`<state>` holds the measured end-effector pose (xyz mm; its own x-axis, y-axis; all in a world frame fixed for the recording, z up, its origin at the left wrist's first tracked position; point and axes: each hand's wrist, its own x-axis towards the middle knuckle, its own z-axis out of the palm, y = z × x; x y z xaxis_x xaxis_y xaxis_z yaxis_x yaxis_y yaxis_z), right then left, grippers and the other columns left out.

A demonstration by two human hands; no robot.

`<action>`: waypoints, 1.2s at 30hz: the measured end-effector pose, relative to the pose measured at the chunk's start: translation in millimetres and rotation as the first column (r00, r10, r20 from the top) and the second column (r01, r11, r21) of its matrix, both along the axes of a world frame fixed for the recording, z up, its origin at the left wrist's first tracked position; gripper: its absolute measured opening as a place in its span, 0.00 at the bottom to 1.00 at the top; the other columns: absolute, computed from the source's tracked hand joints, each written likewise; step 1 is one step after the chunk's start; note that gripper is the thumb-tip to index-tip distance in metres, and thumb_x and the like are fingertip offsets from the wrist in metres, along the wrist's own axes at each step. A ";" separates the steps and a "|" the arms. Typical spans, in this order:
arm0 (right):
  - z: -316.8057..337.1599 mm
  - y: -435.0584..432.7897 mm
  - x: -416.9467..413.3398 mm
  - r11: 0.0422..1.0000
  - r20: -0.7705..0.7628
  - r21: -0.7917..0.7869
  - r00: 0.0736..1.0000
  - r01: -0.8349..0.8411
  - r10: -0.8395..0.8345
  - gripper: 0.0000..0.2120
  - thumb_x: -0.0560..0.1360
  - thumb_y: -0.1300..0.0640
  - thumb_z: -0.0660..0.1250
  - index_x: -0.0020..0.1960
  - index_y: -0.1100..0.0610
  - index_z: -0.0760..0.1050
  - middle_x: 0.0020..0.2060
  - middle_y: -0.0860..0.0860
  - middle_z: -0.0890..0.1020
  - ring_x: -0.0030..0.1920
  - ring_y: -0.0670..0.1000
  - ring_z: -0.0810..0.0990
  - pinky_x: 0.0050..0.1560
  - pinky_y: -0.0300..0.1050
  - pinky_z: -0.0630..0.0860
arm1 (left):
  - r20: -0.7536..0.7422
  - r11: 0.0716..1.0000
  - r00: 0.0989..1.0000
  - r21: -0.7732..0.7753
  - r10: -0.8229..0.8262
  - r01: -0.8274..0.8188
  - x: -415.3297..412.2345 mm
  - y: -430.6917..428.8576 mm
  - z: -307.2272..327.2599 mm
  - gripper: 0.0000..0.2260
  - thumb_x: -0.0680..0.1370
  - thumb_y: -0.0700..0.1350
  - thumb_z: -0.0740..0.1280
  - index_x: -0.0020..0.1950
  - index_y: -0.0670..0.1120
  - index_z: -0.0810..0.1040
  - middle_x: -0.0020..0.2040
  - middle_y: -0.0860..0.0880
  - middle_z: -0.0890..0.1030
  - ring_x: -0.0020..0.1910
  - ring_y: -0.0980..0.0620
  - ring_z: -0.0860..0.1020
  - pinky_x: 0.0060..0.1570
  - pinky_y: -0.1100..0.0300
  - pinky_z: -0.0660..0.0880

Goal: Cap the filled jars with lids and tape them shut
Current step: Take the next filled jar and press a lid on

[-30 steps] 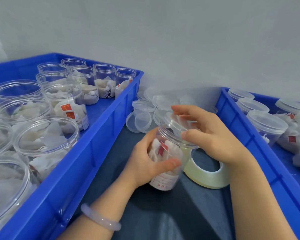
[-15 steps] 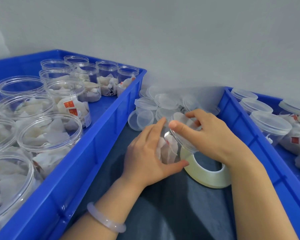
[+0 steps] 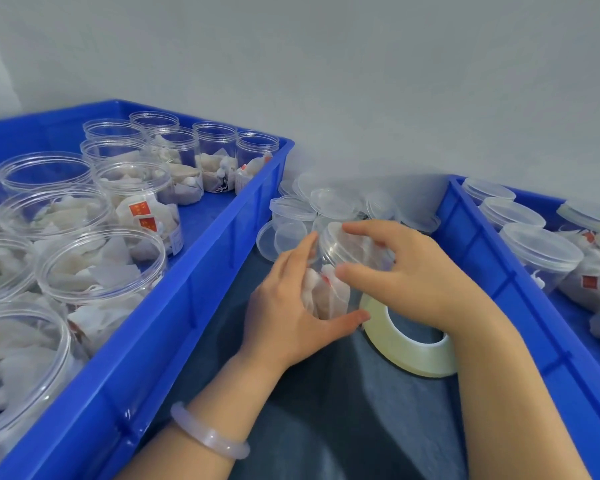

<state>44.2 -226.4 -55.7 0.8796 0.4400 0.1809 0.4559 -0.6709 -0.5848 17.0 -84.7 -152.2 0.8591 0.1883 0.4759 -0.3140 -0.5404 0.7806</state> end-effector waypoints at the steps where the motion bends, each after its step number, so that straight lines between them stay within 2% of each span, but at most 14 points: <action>1: -0.7 2.4 0.5 0.994 0.032 -0.052 0.995 0.101 -0.099 0.39 0.59 0.27 0.63 0.66 0.43 0.71 0.56 0.35 0.74 0.57 0.33 0.71 0.54 0.31 0.68 | 0.008 1.000 1.000 0.022 0.007 -0.007 0.1 -0.4 -0.8 0.49 0.59 0.65 0.76 0.75 0.53 0.62 0.66 0.55 0.72 0.60 0.63 0.71 0.55 0.63 0.71; 3: -0.2 6.4 -1.6 0.954 0.036 -0.184 0.972 0.236 -0.233 0.54 0.50 0.17 0.52 0.68 0.46 0.69 0.61 0.44 0.76 0.61 0.46 0.73 0.58 0.47 0.72 | 0.005 0.999 1.000 0.032 0.019 -0.019 0.8 -0.9 -1.2 0.48 0.59 0.65 0.76 0.75 0.53 0.62 0.66 0.54 0.73 0.60 0.59 0.73 0.55 0.62 0.72; 5: -1.4 5.5 -2.0 0.936 0.040 -0.244 0.967 0.254 -0.252 0.57 0.49 0.16 0.50 0.68 0.47 0.68 0.61 0.46 0.76 0.62 0.49 0.73 0.59 0.52 0.73 | -0.021 0.999 1.000 -0.025 0.020 -0.020 3.0 1.3 -1.6 0.48 0.58 0.65 0.76 0.75 0.54 0.62 0.66 0.56 0.73 0.61 0.60 0.72 0.57 0.60 0.74; 7: -1.5 2.0 -2.1 0.945 -0.011 -0.254 0.976 0.207 -0.217 0.54 0.48 0.16 0.53 0.67 0.45 0.69 0.58 0.44 0.75 0.61 0.49 0.72 0.57 0.50 0.73 | -0.042 0.996 0.999 -0.084 0.012 -0.015 5.4 4.4 -2.1 0.48 0.58 0.64 0.76 0.74 0.56 0.62 0.66 0.59 0.72 0.63 0.62 0.71 0.60 0.59 0.73; 9: -0.8 -0.6 -1.8 0.954 -0.021 -0.215 0.976 0.209 -0.219 0.49 0.48 0.16 0.52 0.58 0.46 0.72 0.53 0.42 0.74 0.56 0.47 0.73 0.48 0.44 0.71 | -0.044 0.996 0.999 -0.090 0.001 -0.005 5.8 4.5 -2.1 0.47 0.58 0.64 0.76 0.74 0.56 0.62 0.66 0.60 0.71 0.63 0.63 0.71 0.59 0.63 0.72; 12: 3.7 -2.1 -0.8 0.977 0.017 -0.009 0.977 0.212 -0.212 0.35 0.54 0.21 0.56 0.45 0.48 0.73 0.46 0.39 0.74 0.46 0.38 0.73 0.39 0.35 0.66 | -0.006 1.000 1.000 -0.003 0.003 -0.003 3.5 0.6 0.0 0.48 0.58 0.64 0.74 0.74 0.51 0.64 0.63 0.57 0.72 0.58 0.65 0.70 0.54 0.71 0.67; 14: 4.0 -1.1 -1.9 0.993 -0.079 0.067 0.993 0.094 -0.089 0.26 0.62 0.31 0.65 0.53 0.45 0.74 0.50 0.31 0.71 0.52 0.33 0.71 0.44 0.31 0.66 | -0.005 1.000 1.000 -0.006 -0.013 0.013 2.8 0.0 0.0 0.48 0.58 0.62 0.77 0.74 0.52 0.63 0.61 0.59 0.71 0.57 0.67 0.69 0.55 0.69 0.68; 16: 2.3 -0.1 -1.9 0.998 -0.100 0.058 0.995 0.014 -0.008 0.27 0.65 0.39 0.67 0.63 0.44 0.71 0.55 0.30 0.71 0.57 0.35 0.71 0.50 0.31 0.67 | -0.019 1.000 1.000 -0.016 0.000 0.000 1.2 0.7 0.7 0.49 0.58 0.62 0.78 0.75 0.54 0.62 0.62 0.61 0.71 0.57 0.68 0.69 0.56 0.66 0.70; 18: 0.5 -0.2 0.8 0.992 -0.009 0.050 0.993 0.117 -0.117 0.35 0.64 0.31 0.64 0.67 0.45 0.69 0.57 0.38 0.74 0.58 0.41 0.73 0.52 0.38 0.69 | -0.033 1.000 0.999 -0.004 -0.007 0.007 -1.7 -2.6 1.4 0.49 0.57 0.65 0.77 0.74 0.55 0.62 0.65 0.60 0.71 0.59 0.66 0.71 0.58 0.62 0.73; 21: 3.5 -6.7 3.6 0.972 0.057 0.019 0.970 0.236 -0.237 0.44 0.57 0.23 0.55 0.66 0.46 0.71 0.52 0.41 0.77 0.52 0.43 0.75 0.49 0.41 0.70 | -0.028 0.996 0.996 -0.024 -0.088 0.088 -6.4 -10.6 4.0 0.47 0.57 0.68 0.72 0.73 0.56 0.64 0.64 0.61 0.73 0.60 0.64 0.73 0.58 0.62 0.73; 24: 3.1 -16.7 4.6 0.996 -0.085 0.081 0.996 0.038 -0.031 0.35 0.59 0.23 0.66 0.60 0.40 0.74 0.53 0.36 0.79 0.53 0.34 0.75 0.53 0.35 0.72 | -0.039 0.923 0.953 -0.264 -0.299 0.279 -3.8 -8.7 2.5 0.38 0.59 0.60 0.74 0.67 0.55 0.69 0.58 0.60 0.79 0.58 0.62 0.76 0.56 0.63 0.73; 26: 0.5 -16.4 5.2 0.981 -0.166 0.174 0.979 -0.088 0.117 0.28 0.59 0.34 0.75 0.57 0.38 0.75 0.55 0.33 0.79 0.58 0.32 0.74 0.56 0.32 0.72 | -0.019 0.850 0.923 -0.397 -0.384 0.345 -1.1 -4.4 0.1 0.34 0.61 0.54 0.74 0.65 0.50 0.70 0.55 0.56 0.81 0.58 0.58 0.78 0.56 0.64 0.73; 31: -16.6 2.5 11.3 0.964 -0.116 0.260 0.989 -0.056 0.088 0.27 0.63 0.50 0.78 0.58 0.38 0.73 0.55 0.32 0.77 0.57 0.28 0.72 0.50 0.20 0.67 | -0.048 0.869 0.949 -0.420 -0.310 0.263 4.0 -3.0 -4.1 0.32 0.58 0.56 0.76 0.60 0.55 0.71 0.53 0.58 0.81 0.55 0.59 0.79 0.54 0.59 0.76; 36: -23.6 12.0 11.2 0.963 -0.084 0.268 0.996 -0.005 0.029 0.34 0.63 0.46 0.77 0.67 0.41 0.70 0.62 0.36 0.74 0.61 0.34 0.71 0.58 0.31 0.68 | -0.107 0.921 0.971 -0.354 -0.213 0.163 8.3 0.8 -7.5 0.40 0.54 0.59 0.77 0.64 0.59 0.68 0.55 0.65 0.78 0.56 0.66 0.76 0.52 0.64 0.75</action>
